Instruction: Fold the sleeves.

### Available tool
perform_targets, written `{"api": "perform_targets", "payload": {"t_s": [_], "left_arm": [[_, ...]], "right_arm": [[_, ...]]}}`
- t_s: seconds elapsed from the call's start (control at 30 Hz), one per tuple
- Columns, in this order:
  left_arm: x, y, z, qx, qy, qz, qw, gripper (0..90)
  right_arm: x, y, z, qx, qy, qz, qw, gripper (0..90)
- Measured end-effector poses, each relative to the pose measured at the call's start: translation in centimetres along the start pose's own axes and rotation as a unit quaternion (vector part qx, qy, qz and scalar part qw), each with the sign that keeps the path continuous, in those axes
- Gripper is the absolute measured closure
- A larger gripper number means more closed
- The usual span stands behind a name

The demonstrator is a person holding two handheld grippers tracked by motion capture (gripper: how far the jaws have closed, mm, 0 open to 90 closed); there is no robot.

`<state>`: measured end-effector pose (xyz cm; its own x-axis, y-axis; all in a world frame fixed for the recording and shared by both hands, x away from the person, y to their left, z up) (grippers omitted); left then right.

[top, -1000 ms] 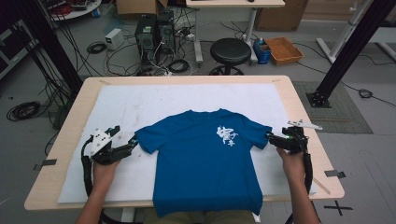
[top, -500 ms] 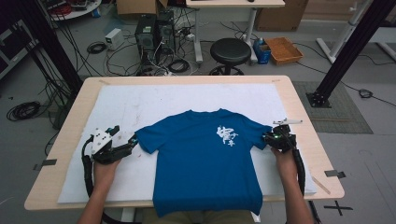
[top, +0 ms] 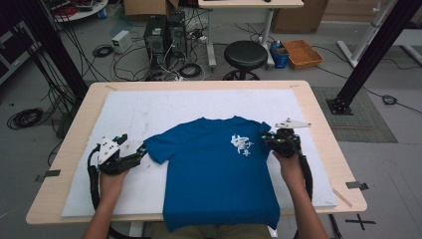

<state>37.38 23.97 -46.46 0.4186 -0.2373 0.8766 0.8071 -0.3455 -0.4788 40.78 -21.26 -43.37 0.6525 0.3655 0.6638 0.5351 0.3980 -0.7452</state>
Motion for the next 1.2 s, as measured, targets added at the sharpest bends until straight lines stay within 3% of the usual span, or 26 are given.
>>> {"api": "perform_targets", "payload": {"t_s": [0.03, 0.1, 0.13, 0.27, 0.37, 0.43, 0.53, 0.63, 0.67, 0.7, 0.8, 0.9, 1.0, 1.03, 1.07, 1.13, 1.2], "left_arm": [[0.0, 0.0, 0.0, 0.000, 0.000, 0.000, 1.0000, 23.9], [0.0, 0.0, 0.0, 0.000, -0.001, 0.000, 1.0000, 23.9], [0.0, 0.0, 0.0, -0.001, -0.001, 0.000, 1.0000, 23.9], [0.0, 0.0, 0.0, -0.001, -0.001, 0.000, 1.0000, 24.0], [0.0, 0.0, 0.0, 0.001, -0.001, 0.001, 1.0000, 24.0], [0.0, 0.0, 0.0, 0.002, 0.000, 0.002, 1.0000, 24.0], [0.0, 0.1, -0.1, 0.005, 0.002, 0.004, 1.0000, 25.1], [0.0, 0.2, -0.2, 0.009, 0.002, 0.016, 0.9998, 27.1], [-0.1, 0.3, -0.3, 0.009, -0.013, 0.036, 0.9992, 29.3], [-0.1, 0.4, -0.3, 0.004, -0.028, 0.056, 0.9980, 30.2], [0.0, 0.8, -0.8, -0.013, -0.062, 0.097, 0.9932, 34.7], [0.2, 1.3, -1.5, -0.021, -0.065, 0.127, 0.9895, 37.1], [0.3, 2.3, -2.2, -0.015, -0.067, 0.157, 0.9852, 39.4], [0.2, 2.7, -2.4, -0.013, -0.069, 0.174, 0.9822, 39.4], [0.0, 3.1, -2.5, -0.002, -0.078, 0.196, 0.9775, 39.5], [-0.2, 3.6, -2.6, 0.015, -0.083, 0.215, 0.9730, 39.4], [-0.4, 4.2, -2.7, 0.029, -0.079, 0.228, 0.9700, 40.3]], "right_arm": [[0.4, 0.2, 1.2, 0.025, -0.004, -0.006, 0.9997, 84.7], [1.2, 0.4, 3.2, 0.083, -0.007, -0.015, 0.9964, 72.4], [1.4, 0.3, 3.6, 0.088, -0.009, -0.017, 0.9960, 71.0], [1.5, -0.3, 3.5, 0.056, -0.011, -0.025, 0.9980, 71.1], [0.4, 0.4, 1.8, 0.019, 0.000, -0.001, 0.9998, 74.9], [-0.4, 1.1, 1.2, 0.021, 0.002, 0.022, 0.9995, 78.0], [-1.7, 2.3, 1.0, 0.024, -0.019, 0.071, 0.9970, 84.6], [-2.8, 3.2, 1.3, 0.055, -0.030, 0.118, 0.9910, 84.7], [-3.1, 3.3, 1.3, 0.061, -0.031, 0.131, 0.9891, 83.4], [-3.3, 3.2, 1.3, 0.065, -0.036, 0.129, 0.9888, 78.1], [-2.9, 2.3, 0.5, 0.053, -0.013, 0.086, 0.9948, 55.0], [-2.5, 0.6, -1.0, 0.035, 0.026, 0.027, 0.9987, 42.9], [-3.1, -0.7, -2.5, 0.019, 0.047, -0.007, 0.9987, 42.2], [-3.1, -0.7, -2.5, 0.019, 0.047, -0.007, 0.9987, 42.2], [-3.3, -0.9, -2.7, 0.015, 0.049, -0.008, 0.9987, 42.2], [-4.0, -1.1, -3.2, 0.010, 0.052, -0.007, 0.9986, 42.2], [-4.3, -1.4, -3.4, 0.007, 0.052, -0.009, 0.9986, 42.1]]}}
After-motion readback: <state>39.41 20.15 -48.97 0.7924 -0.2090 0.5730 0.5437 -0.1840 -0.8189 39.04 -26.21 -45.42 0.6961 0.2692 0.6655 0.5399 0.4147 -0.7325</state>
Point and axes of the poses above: each handheld gripper's, and its own axes: y roughly forward along the jaws, x roughly out of its top, z roughly to its left, the point moved 6 cm from there along y, roughly forward along the jaws, and after that the axes turned 15 degrees about z, right-handed, at the moved point
